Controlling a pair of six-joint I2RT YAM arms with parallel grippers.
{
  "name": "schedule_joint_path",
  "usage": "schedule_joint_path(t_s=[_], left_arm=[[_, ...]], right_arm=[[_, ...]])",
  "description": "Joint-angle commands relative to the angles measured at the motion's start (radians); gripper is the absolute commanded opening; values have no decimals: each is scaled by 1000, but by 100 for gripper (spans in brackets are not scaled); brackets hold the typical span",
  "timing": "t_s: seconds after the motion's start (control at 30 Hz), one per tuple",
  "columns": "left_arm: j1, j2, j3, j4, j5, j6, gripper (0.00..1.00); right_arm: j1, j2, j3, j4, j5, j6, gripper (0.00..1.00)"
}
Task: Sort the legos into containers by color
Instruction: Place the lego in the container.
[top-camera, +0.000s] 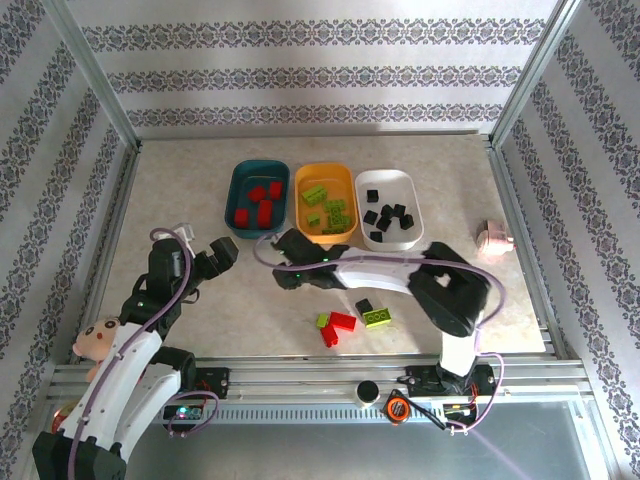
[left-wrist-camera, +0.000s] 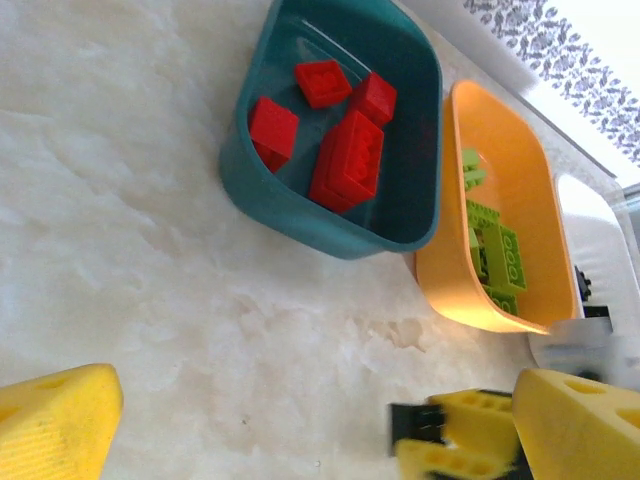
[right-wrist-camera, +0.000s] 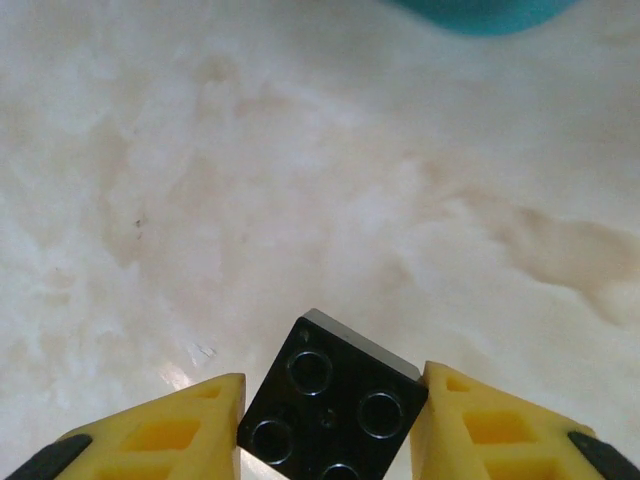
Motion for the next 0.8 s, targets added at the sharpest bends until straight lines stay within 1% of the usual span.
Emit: schedule_joint_path(t_s=[0.0,0.1,0.17,0.23,0.3,0.37,0.47,0.5,0.53,0.57,0.6,0.63,0.67,0.73,0.77], left_arm=[[-7,48,-12,92,75,-4,100],[-70,108,-10,139,70,-3,99],[-136,153,0,165,43,1,99],[-209,200,21,177,9,15,99],[-276,251,47,189,-8,29,99],[-323,307,67,213,18,40,99],[-376,385,84,234,70,56,97],[-396,405,91,227,71,69,97],[-419,429,98,214,70,84,97],[-444,450,105,201,68,98,97],[-465,466,108,194,68,106,97],[-486,484,111,188,71,112,97],[-508,502,111,187,76,117,96],[-552,524,115,179,78,127,96],[-581,537,119,173,77,137,95]], right_arm=[[-77,-161,-96,63,7,45,36],[-199,-275,-178,58,6,68,35],[-306,-328,-224,54,-13,97,34],[-399,-353,-247,49,-4,109,34],[-481,-347,-246,37,3,117,34],[-547,-317,-227,26,12,121,34],[-613,-254,-177,-3,17,129,34],[-628,-236,-163,-7,17,132,35],[-640,-216,-149,-12,16,136,38],[-650,-200,-130,-17,12,136,44],[-655,-186,-117,-26,13,136,51],[-658,-175,-99,-38,16,136,61],[-660,-171,-90,-47,16,136,68],[-656,-187,-92,-47,10,137,74],[-652,-202,-100,-42,9,137,75]])
